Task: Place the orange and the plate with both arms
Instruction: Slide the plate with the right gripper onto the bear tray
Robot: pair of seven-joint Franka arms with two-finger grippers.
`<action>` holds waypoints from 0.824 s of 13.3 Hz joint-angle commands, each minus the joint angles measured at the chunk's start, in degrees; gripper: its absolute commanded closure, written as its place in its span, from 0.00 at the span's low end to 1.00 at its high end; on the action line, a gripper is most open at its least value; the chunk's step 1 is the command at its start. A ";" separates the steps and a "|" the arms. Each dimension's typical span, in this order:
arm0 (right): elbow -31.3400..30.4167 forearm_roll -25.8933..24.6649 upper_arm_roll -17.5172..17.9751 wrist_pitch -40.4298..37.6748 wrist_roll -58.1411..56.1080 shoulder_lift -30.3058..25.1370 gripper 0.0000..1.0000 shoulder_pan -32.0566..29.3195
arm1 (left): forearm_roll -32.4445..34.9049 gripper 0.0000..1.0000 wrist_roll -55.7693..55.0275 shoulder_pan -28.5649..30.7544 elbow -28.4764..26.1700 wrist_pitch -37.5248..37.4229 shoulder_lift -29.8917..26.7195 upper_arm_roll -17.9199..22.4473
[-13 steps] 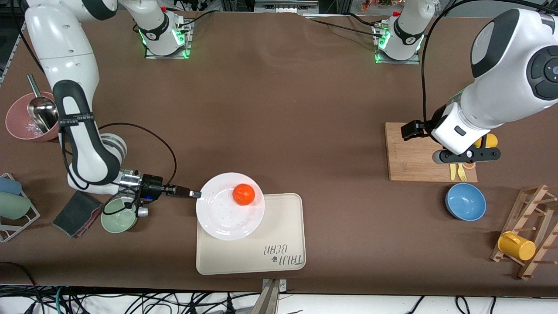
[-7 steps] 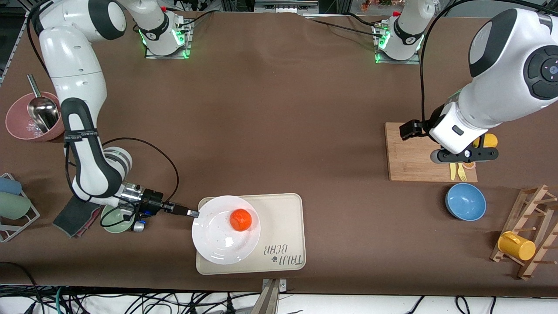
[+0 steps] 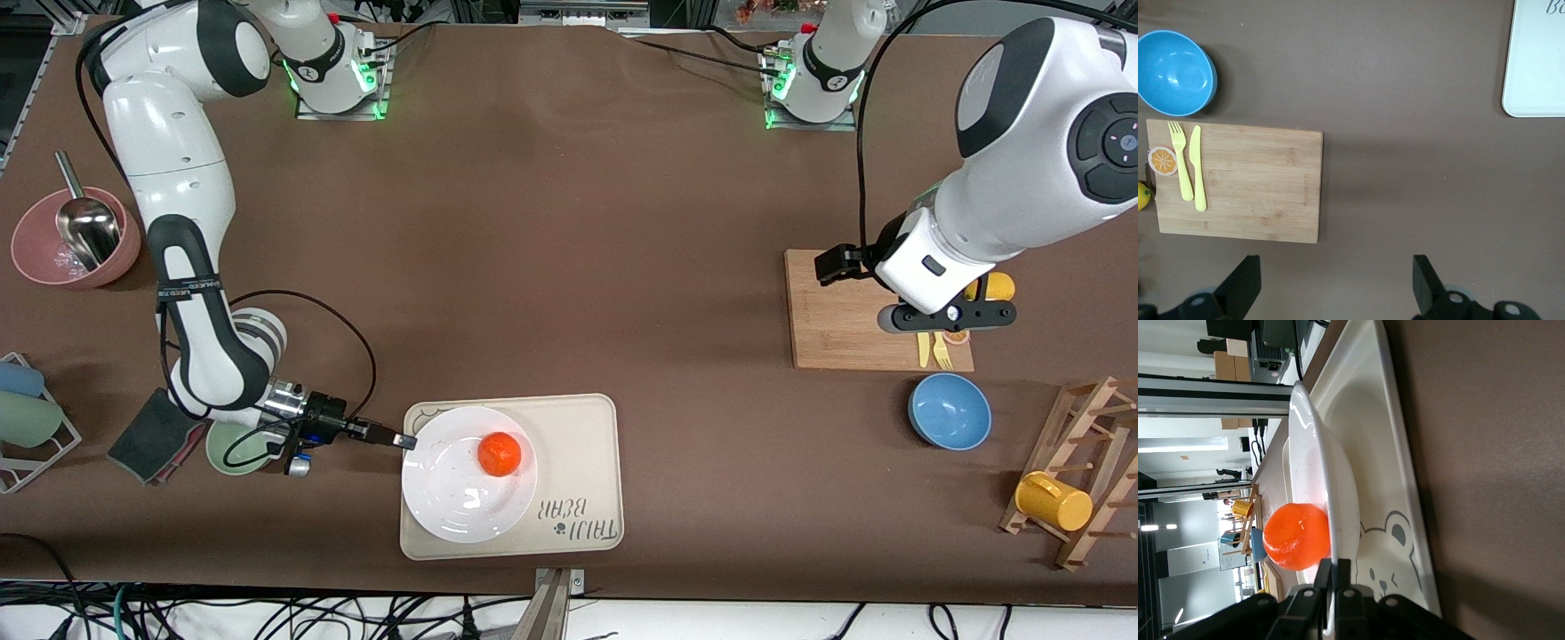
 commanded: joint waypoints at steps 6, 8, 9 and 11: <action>4.55 0.64 0.01 1.26 -0.33 1.06 0.00 -0.01 | 1.24 0.00 0.68 -0.07 -0.31 -0.10 -0.55 -0.22; 5.78 0.55 -0.08 1.35 -0.42 0.71 0.00 -0.27 | 1.24 0.00 0.68 -0.07 -0.31 -0.10 -0.55 -0.22; 6.05 0.20 -0.60 1.09 -0.34 0.36 0.00 -0.36 | 1.33 0.00 0.68 0.02 -0.31 -0.10 -0.55 -0.22; 5.88 -5.66 -2.44 0.13 0.10 -1.57 0.00 -0.45 | 1.24 0.00 0.77 0.02 -0.31 -0.10 -0.55 -0.13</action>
